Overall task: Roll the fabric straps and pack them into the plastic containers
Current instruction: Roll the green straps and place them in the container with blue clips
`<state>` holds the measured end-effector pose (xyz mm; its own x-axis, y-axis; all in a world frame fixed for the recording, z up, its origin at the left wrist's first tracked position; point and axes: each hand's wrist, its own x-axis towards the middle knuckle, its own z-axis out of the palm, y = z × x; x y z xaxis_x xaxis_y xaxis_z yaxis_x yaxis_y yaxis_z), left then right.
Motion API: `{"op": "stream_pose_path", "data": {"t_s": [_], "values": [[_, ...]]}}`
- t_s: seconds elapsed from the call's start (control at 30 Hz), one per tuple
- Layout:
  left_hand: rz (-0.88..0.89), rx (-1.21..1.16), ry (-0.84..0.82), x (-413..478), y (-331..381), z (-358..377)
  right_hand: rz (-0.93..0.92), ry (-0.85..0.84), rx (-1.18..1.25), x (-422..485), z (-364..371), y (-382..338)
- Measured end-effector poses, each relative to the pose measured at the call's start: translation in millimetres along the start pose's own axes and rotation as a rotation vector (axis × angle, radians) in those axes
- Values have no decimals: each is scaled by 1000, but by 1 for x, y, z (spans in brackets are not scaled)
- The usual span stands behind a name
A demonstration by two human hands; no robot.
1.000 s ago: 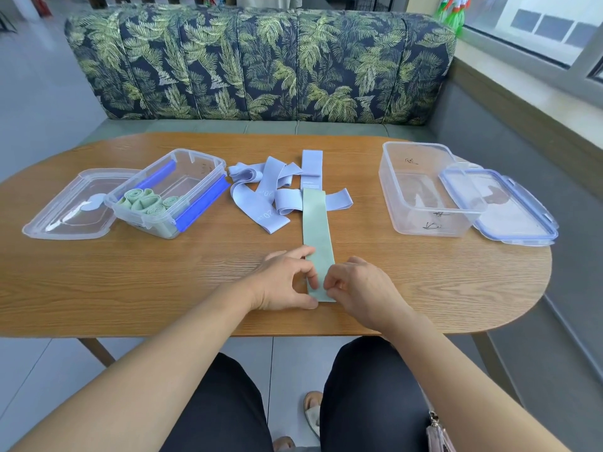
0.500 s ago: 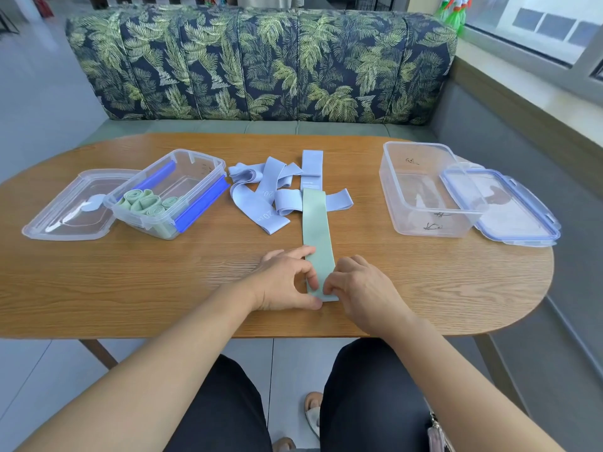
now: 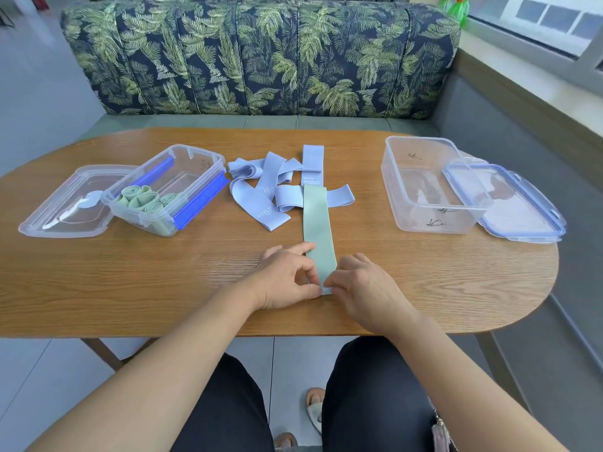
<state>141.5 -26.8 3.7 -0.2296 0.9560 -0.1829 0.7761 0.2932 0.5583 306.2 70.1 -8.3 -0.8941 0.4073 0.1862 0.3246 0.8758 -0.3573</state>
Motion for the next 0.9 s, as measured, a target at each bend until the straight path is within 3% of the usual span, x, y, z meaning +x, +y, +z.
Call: {"op": "stream_pose_path", "data": {"t_s": [0.1, 0.2, 0.43, 0.67, 0.9], "values": [[46, 7, 88, -2, -5, 5, -33, -11, -1, 2, 1, 2], [59, -86, 290, -8, -6, 16, -42, -20, -16, 4, 1, 3], [104, -45, 433, -14, -3, 38, 24, 51, 59, 0, 2, 4], [106, 18, 487, -11, -1, 44, 219, 170, 154, -11, 13, 4], [155, 58, 503, -8, -4, 45, 214, 75, 114, -3, 9, 6]]}}
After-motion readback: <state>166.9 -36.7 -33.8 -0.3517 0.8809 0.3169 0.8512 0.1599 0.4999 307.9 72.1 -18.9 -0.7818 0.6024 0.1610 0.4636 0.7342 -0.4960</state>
